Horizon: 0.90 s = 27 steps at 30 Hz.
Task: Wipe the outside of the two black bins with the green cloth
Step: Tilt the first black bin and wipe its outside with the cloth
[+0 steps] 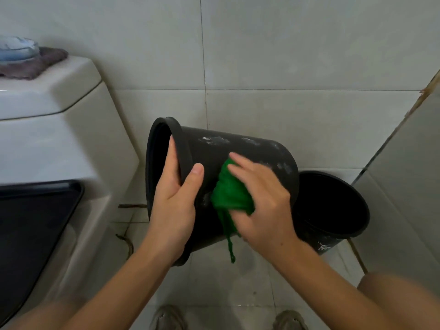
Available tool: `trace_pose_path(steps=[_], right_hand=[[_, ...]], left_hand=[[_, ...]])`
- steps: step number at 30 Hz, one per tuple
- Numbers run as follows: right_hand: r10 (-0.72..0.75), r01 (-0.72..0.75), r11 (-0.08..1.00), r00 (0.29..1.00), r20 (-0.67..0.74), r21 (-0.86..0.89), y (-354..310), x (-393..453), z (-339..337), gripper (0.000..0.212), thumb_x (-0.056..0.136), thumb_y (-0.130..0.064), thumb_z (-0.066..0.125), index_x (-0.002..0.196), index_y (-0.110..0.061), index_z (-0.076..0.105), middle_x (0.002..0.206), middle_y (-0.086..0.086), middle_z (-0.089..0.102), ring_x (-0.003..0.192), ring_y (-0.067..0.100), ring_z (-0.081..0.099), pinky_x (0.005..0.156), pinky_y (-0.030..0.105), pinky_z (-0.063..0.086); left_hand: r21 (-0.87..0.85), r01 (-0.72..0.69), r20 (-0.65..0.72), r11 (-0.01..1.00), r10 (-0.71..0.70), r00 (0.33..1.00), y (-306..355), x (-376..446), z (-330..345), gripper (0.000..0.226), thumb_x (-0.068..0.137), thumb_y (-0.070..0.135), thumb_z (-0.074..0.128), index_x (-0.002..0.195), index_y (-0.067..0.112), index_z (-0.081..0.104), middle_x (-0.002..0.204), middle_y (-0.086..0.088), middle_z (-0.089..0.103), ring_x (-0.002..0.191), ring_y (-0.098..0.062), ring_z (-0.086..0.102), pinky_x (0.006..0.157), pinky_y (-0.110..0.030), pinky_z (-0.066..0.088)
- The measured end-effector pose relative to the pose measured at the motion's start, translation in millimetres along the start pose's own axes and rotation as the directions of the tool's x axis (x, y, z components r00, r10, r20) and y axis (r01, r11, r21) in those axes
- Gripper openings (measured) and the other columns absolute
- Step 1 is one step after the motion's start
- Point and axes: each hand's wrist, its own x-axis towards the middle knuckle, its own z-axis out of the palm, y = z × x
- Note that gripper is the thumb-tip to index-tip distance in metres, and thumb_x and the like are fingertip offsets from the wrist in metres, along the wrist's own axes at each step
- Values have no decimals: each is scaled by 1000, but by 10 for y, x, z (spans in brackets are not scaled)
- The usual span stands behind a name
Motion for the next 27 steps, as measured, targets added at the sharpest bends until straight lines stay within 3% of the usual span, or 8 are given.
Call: trace_pose_path(steps=[4, 9, 15, 20, 24, 27], right_hand=[[-219, 215, 976, 969, 112, 43, -129, -131, 87, 39, 77, -1, 67, 116, 6, 65, 129, 17, 60, 119, 28, 58, 100, 37, 48], [-17, 17, 999, 1000, -9, -30, 45, 16, -2, 40, 81, -12, 62, 117, 5, 64, 129, 16, 60, 116, 28, 59, 103, 32, 45], [-245, 246, 969, 962, 122, 8, -51, -93, 74, 37, 81, -8, 65, 117, 2, 64, 131, 14, 59, 118, 29, 57, 100, 39, 46], [-4, 6, 999, 998, 55, -39, 78, -9, -35, 43, 78, -12, 64, 118, 1, 64, 131, 11, 59, 117, 27, 58, 101, 33, 45], [-143, 137, 988, 985, 97, 70, -140, -101, 76, 36, 74, -1, 66, 109, 3, 67, 128, 13, 62, 118, 28, 57, 101, 36, 45], [-232, 220, 970, 963, 140, 100, -130, -134, 55, 32, 75, 2, 68, 107, 4, 68, 127, 16, 62, 119, 29, 57, 101, 38, 47]], left_hand=[[-62, 53, -12, 997, -54, 998, 9, 19, -32, 55, 99, 12, 48, 149, 32, 35, 129, -2, 65, 118, -20, 62, 99, -33, 51], [-20, 37, -11, 999, -37, 999, -14, 32, 38, 57, 101, 5, 41, 151, 30, 32, 130, 0, 64, 118, -18, 62, 98, -29, 51], [-51, 28, -21, 998, -29, 999, 13, 38, -34, 55, 99, 8, 47, 149, 28, 36, 131, -3, 64, 119, -20, 62, 98, -29, 50], [8, 35, -13, 999, -35, 999, -11, 0, 30, 61, 100, 11, 48, 152, 34, 28, 136, 4, 60, 124, -16, 58, 107, -41, 44], [3, 55, -34, 998, -55, 998, -8, -15, 37, 56, 101, 13, 43, 150, 38, 31, 133, 7, 62, 121, -13, 60, 107, -40, 43], [1, 73, -39, 997, -73, 997, 17, -28, 37, 52, 102, 14, 41, 148, 38, 36, 129, 7, 64, 117, -12, 62, 102, -32, 48]])
